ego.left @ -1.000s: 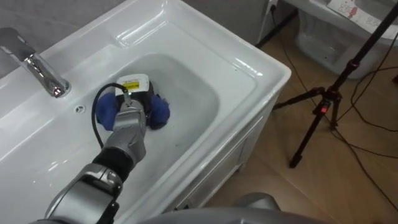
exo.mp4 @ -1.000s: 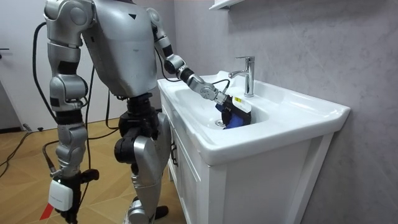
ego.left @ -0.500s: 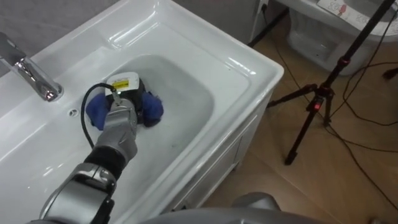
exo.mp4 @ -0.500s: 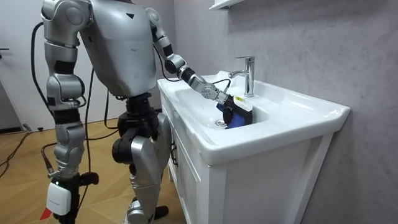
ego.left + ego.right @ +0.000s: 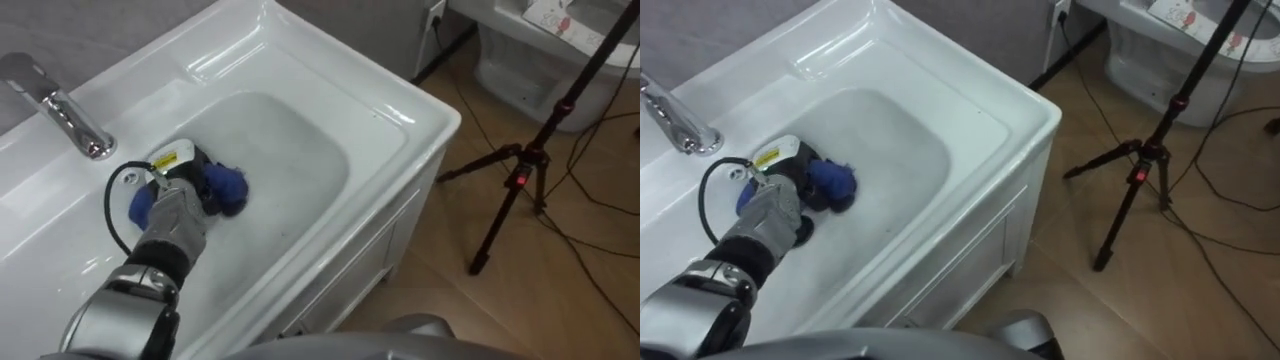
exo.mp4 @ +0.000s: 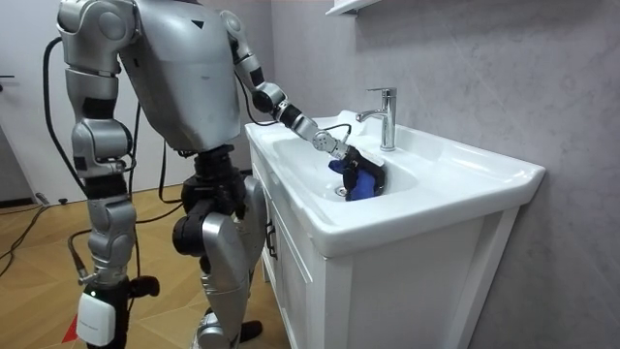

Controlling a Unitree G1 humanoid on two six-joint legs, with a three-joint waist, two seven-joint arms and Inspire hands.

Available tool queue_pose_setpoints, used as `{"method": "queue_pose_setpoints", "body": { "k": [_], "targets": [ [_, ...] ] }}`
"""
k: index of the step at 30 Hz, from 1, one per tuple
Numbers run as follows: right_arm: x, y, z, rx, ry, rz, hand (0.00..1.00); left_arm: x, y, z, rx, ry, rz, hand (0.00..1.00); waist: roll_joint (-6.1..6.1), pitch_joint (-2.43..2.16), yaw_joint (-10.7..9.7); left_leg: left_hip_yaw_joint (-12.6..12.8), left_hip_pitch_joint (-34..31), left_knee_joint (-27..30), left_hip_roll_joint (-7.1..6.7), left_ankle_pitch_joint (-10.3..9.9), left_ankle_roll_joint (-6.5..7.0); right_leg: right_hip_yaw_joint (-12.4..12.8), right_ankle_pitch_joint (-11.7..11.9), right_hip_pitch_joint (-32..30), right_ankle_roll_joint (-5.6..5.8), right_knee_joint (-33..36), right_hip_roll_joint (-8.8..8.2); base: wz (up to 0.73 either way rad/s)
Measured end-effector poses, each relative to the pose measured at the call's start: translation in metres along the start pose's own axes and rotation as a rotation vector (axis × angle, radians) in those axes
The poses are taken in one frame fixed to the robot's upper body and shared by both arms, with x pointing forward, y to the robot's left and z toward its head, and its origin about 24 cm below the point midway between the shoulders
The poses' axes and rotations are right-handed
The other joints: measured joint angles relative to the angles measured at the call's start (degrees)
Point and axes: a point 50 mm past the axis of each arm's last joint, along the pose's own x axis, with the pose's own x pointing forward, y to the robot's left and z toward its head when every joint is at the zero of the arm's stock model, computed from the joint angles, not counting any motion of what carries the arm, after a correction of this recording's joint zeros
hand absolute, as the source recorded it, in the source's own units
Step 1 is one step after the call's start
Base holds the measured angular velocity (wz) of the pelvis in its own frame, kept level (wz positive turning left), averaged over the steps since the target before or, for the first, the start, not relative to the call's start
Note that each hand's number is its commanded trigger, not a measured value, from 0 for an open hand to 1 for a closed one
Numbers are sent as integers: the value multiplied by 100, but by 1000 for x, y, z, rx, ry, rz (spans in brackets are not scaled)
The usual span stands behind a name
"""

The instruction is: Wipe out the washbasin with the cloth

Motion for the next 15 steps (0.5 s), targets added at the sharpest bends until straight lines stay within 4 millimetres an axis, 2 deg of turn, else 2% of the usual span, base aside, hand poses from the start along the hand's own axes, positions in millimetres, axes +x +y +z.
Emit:
{"method": "queue_pose_setpoints", "body": {
  "k": [3,8,11,13,15],
  "targets": [
    [-1,3,10,16,-32,-6,0,-1,0,1,-5,-17,8,100,-1,-10,0,-98,-56,19,-3,4,-2,-85,-9,15,-10,-35,-20,15],
    [-1,5,15,55,-35,-3,0,-3,-3,5,-61,-39,13,100,-21,-35,86,-303,-62,69,1,19,-23,-288,-38,105,-48,-82,-41,18],
    [-1,4,17,66,-39,-4,0,-7,-13,-4,-157,-20,12,100,-13,-42,146,-455,-52,79,-6,21,-27,-418,-86,180,-68,-92,-58,23],
    [-1,2,20,77,-46,-8,0,-10,-21,-12,-198,-4,13,100,17,-62,294,-481,-36,72,-11,24,-32,-453,-113,205,-73,-89,-66,13],
    [-2,1,27,94,-78,-14,0,-14,-29,-23,-209,26,1,100,10,-62,441,-631,-28,76,-41,30,-35,-620,-167,267,-75,-88,-105,31]
  ]
}}
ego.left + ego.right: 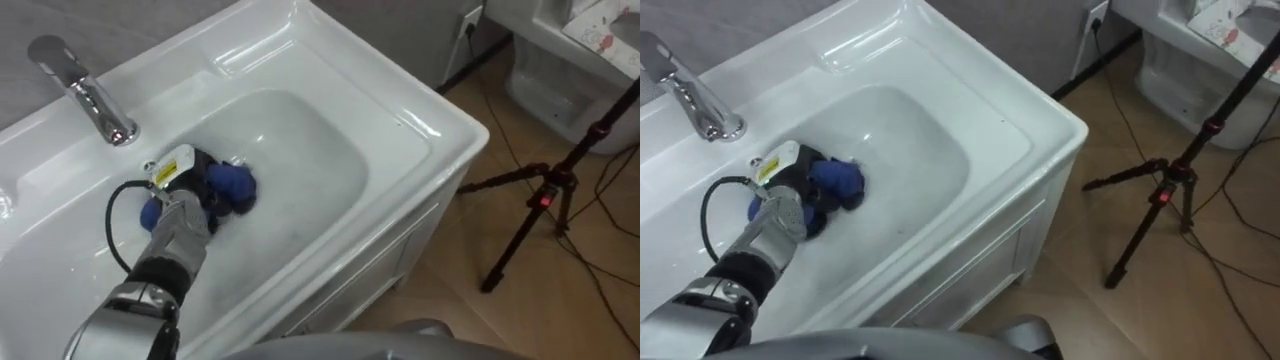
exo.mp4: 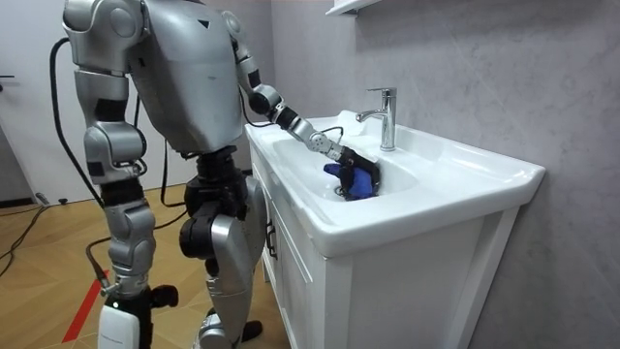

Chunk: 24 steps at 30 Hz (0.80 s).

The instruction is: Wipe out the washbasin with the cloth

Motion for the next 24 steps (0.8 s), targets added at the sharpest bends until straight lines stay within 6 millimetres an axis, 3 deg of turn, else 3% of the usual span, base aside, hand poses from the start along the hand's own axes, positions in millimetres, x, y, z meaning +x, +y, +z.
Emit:
{"method": "queue_pose_setpoints", "body": {
  "k": [4,7,12,16,18,24],
  "targets": [
    [0,-2,11,29,-43,-6,0,-8,-8,-16,-64,5,13,100,-29,-21,350,-162,77,0,-46,11,-1,-142,-120,67,-6,11,-43,23],
    [0,-4,15,48,-57,-8,0,-14,-16,-20,-92,2,16,100,-32,-23,390,-270,147,-19,-64,21,2,-214,-129,142,-7,3,-59,12],
    [1,-6,7,60,-30,-13,0,-19,-21,-28,-108,5,26,100,-59,-83,599,-285,274,-112,-48,35,-23,-139,-159,232,-45,14,-16,-8],
    [1,-8,-5,83,18,-17,0,-20,-19,-36,-139,35,60,100,-82,-100,644,-296,289,-121,-20,52,-53,-131,-157,232,-68,14,13,-7],
    [1,-8,-8,97,33,-19,0,-24,-17,-50,-156,84,101,100,-81,-101,661,-301,360,-182,-3,66,-77,-111,-181,243,-102,27,39,-11],
    [2,-12,-8,116,30,-30,0,-29,-10,-65,-83,107,185,100,-72,-119,945,-403,345,-183,40,89,-121,-160,-172,238,-145,30,78,2]
  ]
}}
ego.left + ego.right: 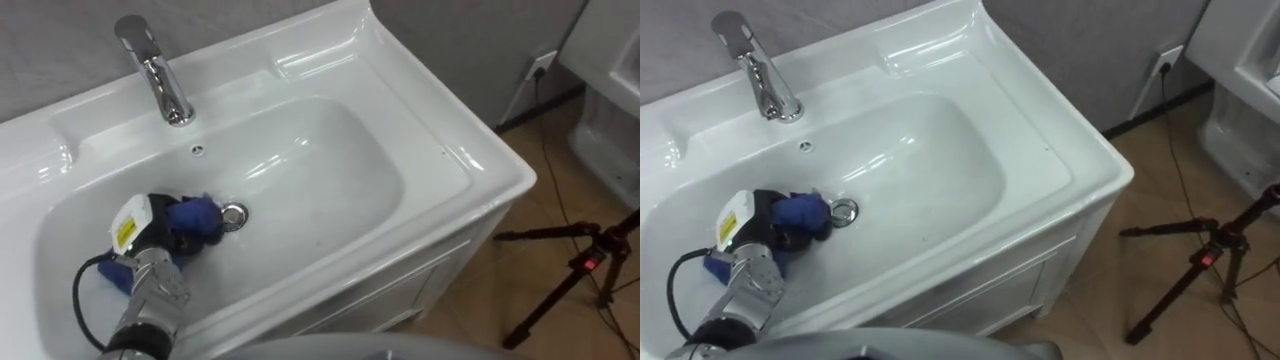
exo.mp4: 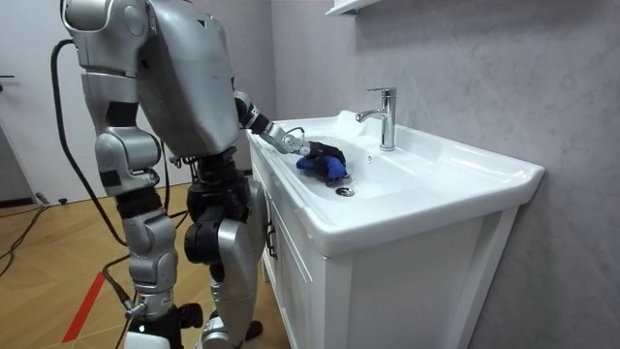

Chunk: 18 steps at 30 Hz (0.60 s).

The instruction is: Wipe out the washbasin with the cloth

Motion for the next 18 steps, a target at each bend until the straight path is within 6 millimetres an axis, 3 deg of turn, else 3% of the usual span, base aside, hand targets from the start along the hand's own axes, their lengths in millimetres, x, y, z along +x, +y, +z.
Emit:
{"method": "queue_pose_setpoints", "body": {
  "k": [8,18],
  "targets": [
    [0,-1,13,0,-47,-8,0,0,1,0,20,-8,10,100,16,-8,0,-203,-3,-14,12,22,-35,-156,-15,77,-42,-21,9,11],
    [-1,-2,17,5,-70,-10,0,-1,1,-2,22,-5,12,100,90,-4,-8,-220,-34,-15,6,22,-36,-159,-17,69,-44,-38,3,0]
  ]
}}
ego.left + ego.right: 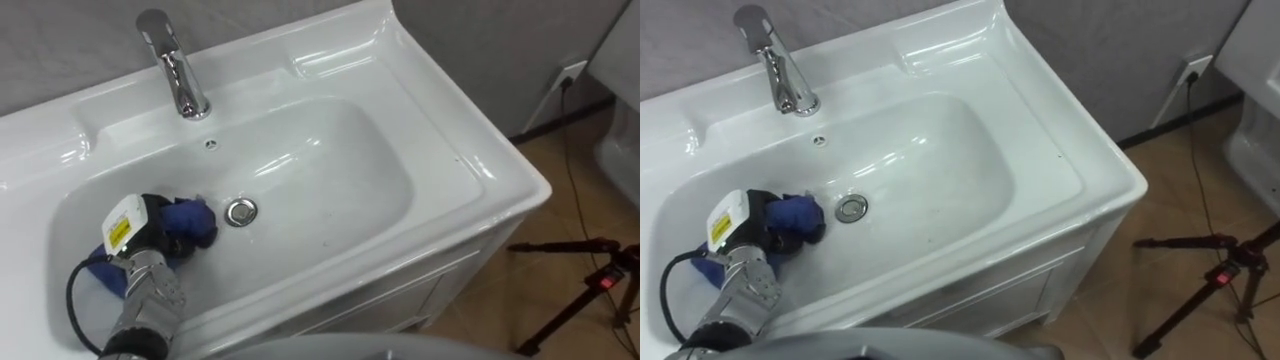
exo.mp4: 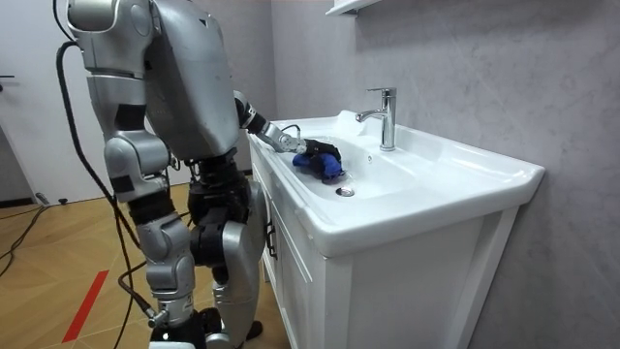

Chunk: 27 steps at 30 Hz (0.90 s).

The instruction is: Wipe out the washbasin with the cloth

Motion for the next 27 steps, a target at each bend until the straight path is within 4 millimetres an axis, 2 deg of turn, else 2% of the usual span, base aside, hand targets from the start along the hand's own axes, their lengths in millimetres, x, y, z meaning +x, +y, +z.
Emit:
{"method": "queue_pose_setpoints", "body": {
  "k": [8,11,19,21,23,24,27],
  "targets": [
    [0,0,4,107,-16,5,0,-2,-2,-2,-1,4,-9,100,140,3,-16,-44,-15,8,0,0,0,-40,-2,3,-3,-4,-4,2],
    [0,0,3,127,-12,5,0,-3,2,1,-14,-17,3,100,130,6,-50,-135,-72,29,-7,0,0,-121,-9,-3,-8,-6,-19,13],
    [-1,3,11,219,-67,19,0,-8,16,8,-55,-82,66,100,76,27,29,-361,-229,54,-32,1,0,-349,-11,-36,-9,-97,-52,16],
    [-1,6,13,226,-87,28,0,-7,24,17,-75,-115,100,100,38,69,14,-483,-306,62,-41,2,-2,-458,-11,-62,-9,-97,-61,22],
    [-1,7,14,239,-89,36,0,-6,32,25,-94,-147,135,100,37,93,37,-504,-361,104,-45,2,-1,-497,-11,-80,-9,-98,-72,14],
    [-1,8,13,248,-90,42,0,-6,39,30,-108,-166,160,100,19,120,36,-532,-383,107,-53,2,-1,-536,-11,-79,-9,-103,-80,18],
    [-1,8,11,272,-83,46,0,-5,58,42,-147,-218,251,100,-8,141,17,-622,-467,143,-79,3,0,-633,-19,-93,4,-113,-106,18]
  ]
}}
